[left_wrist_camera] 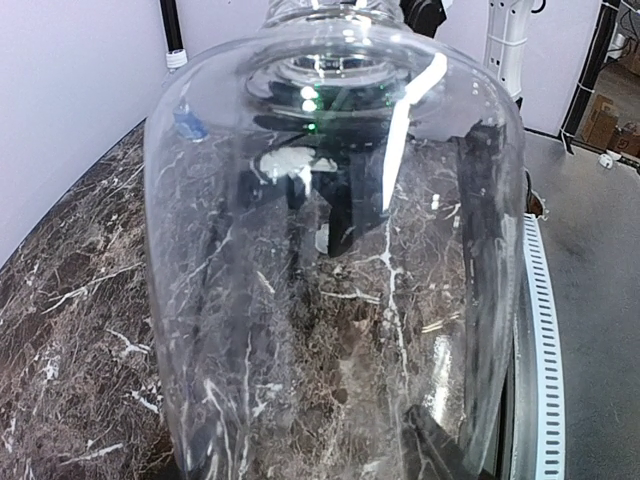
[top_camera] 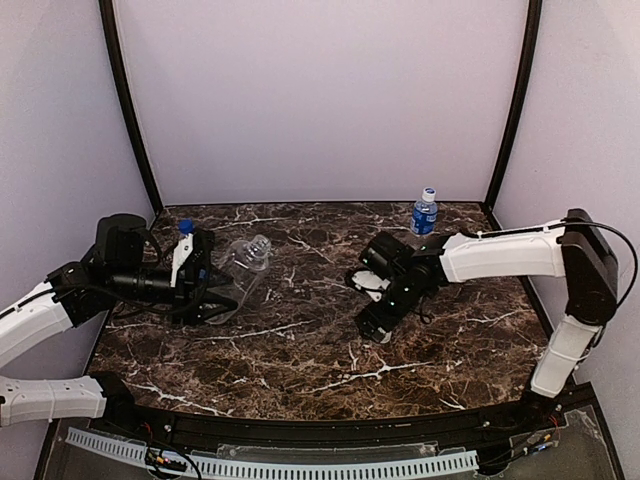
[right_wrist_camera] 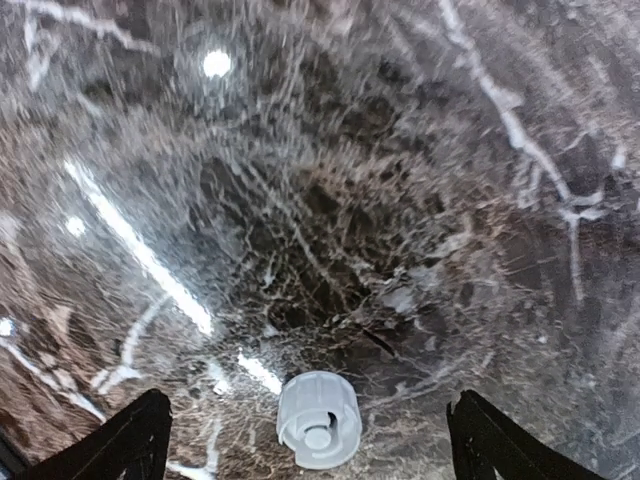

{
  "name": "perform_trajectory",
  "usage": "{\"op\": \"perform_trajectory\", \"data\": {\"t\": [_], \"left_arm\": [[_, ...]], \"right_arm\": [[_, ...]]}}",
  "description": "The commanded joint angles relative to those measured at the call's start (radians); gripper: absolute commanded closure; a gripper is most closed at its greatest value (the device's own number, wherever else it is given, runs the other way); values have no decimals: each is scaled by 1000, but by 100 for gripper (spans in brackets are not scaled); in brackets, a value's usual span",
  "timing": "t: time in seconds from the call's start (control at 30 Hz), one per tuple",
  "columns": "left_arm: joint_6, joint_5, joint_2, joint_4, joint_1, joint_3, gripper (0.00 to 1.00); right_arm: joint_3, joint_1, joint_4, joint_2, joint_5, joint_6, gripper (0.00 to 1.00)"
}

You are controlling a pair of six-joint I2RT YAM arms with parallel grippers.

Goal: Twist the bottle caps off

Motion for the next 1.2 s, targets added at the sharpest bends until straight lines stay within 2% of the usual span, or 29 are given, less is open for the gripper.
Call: {"op": "perform_trajectory", "data": {"t": [0.0,0.1,0.23,0.33,0.5,0.67,0.83,0.93,0.97,1.03,1.07,1.13,1.17], "left_arm": [[5,50,-15,39,5,11,64],[19,61,-34,77,4,4,64],[5,59,-36,109,4,2,63],[5,69,-37,110,4,3,63],[4,69,-36,110,4,10,63],[5,70,-36,109,5,12,63],[4,74,-35,104,4,14,63],[4,70,-35,104,4,15,63],[1,68,-35,105,4,14,63],[-18,63,-38,118,4,5,63],[-26,54,-42,131,4,-2,61],[-51,26,-47,145,4,-12,41],[-67,11,-50,149,4,-21,15]], "right_arm": [[169,15,-10,-140,-74,-131,2],[262,56,85,-187,-299,-232,7],[284,112,413,-221,-603,-247,11],[287,156,689,-189,-658,-219,12],[379,172,792,-87,-738,-141,21],[394,176,794,-46,-746,-128,44],[363,176,811,-45,-747,-110,71],[341,177,833,-52,-748,-98,97],[338,177,830,-50,-743,-96,100],[348,176,794,-45,-731,-100,100],[357,175,773,-43,-723,-104,100],[376,167,727,-41,-703,-103,100],[388,162,700,-39,-683,-104,100]]}}
